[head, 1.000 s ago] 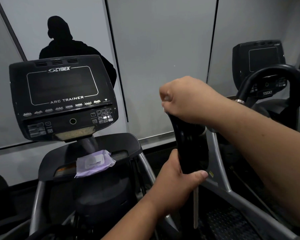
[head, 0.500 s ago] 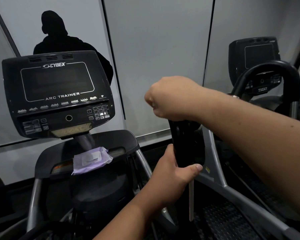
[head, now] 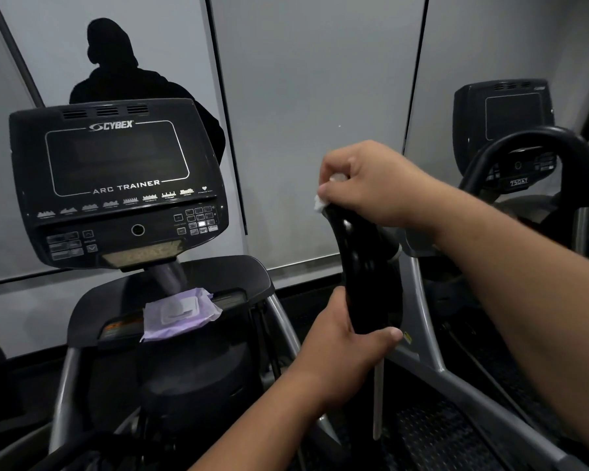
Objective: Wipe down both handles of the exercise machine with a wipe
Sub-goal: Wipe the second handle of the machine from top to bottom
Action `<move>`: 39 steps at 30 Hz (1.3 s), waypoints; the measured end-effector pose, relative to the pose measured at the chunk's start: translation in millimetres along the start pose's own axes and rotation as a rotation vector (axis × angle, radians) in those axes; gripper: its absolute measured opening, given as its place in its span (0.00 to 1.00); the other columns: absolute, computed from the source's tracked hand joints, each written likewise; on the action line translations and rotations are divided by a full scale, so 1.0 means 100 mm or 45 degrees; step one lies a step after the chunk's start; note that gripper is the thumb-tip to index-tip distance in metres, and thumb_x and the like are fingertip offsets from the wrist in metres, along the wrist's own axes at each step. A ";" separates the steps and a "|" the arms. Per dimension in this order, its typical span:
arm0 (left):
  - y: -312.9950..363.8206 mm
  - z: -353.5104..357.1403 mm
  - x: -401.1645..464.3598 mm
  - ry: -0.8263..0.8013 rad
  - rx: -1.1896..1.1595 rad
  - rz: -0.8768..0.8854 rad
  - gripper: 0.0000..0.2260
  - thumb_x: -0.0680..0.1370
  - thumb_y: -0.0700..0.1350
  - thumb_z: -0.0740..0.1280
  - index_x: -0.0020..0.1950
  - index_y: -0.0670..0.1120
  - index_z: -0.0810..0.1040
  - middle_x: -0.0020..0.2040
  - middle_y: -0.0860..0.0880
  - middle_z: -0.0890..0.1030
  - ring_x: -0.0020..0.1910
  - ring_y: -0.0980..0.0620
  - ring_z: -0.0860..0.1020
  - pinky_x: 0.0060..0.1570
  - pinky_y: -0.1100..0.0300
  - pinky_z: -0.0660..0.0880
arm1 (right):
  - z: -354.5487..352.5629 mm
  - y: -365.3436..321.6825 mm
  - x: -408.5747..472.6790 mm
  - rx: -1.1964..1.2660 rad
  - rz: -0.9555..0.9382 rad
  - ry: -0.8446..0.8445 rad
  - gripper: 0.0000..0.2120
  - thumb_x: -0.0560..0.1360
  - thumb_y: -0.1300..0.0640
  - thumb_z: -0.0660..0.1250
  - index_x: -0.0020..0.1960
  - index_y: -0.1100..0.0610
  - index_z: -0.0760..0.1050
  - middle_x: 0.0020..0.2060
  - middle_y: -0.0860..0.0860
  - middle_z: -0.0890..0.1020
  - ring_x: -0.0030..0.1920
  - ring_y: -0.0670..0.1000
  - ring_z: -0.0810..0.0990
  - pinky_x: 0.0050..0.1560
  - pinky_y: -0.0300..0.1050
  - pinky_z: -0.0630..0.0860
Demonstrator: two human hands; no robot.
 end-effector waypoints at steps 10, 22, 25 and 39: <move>-0.01 0.00 -0.02 0.014 -0.055 -0.067 0.21 0.72 0.48 0.75 0.63 0.58 0.74 0.57 0.55 0.84 0.56 0.58 0.82 0.61 0.54 0.79 | 0.15 0.31 0.01 0.467 0.188 0.217 0.06 0.76 0.61 0.70 0.41 0.56 0.79 0.30 0.48 0.74 0.31 0.43 0.70 0.38 0.40 0.68; 0.04 0.00 -0.04 0.030 -0.039 -0.064 0.21 0.73 0.45 0.75 0.62 0.59 0.74 0.57 0.57 0.83 0.57 0.61 0.81 0.56 0.64 0.78 | 0.38 0.42 -0.12 0.992 0.194 0.418 0.10 0.77 0.60 0.70 0.37 0.54 0.80 0.32 0.51 0.77 0.33 0.46 0.73 0.36 0.40 0.71; 0.06 0.01 -0.05 0.016 -0.031 -0.046 0.20 0.75 0.40 0.74 0.63 0.57 0.74 0.57 0.56 0.84 0.57 0.60 0.82 0.53 0.68 0.77 | 0.46 0.53 -0.19 1.108 0.316 0.472 0.09 0.78 0.62 0.69 0.39 0.59 0.79 0.32 0.56 0.74 0.29 0.45 0.71 0.33 0.38 0.70; 0.07 0.03 -0.02 0.009 -0.124 -0.036 0.22 0.73 0.40 0.74 0.64 0.53 0.75 0.56 0.54 0.85 0.58 0.58 0.83 0.54 0.65 0.77 | 0.55 0.80 -0.12 0.552 0.338 0.421 0.07 0.78 0.53 0.66 0.43 0.54 0.74 0.29 0.48 0.75 0.33 0.51 0.73 0.41 0.52 0.76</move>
Point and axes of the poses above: each hand's wrist, its own x-axis towards the middle knuckle, its own z-axis out of the palm, y = z × x, the point moved 2 cm from there along x, towards the middle knuckle
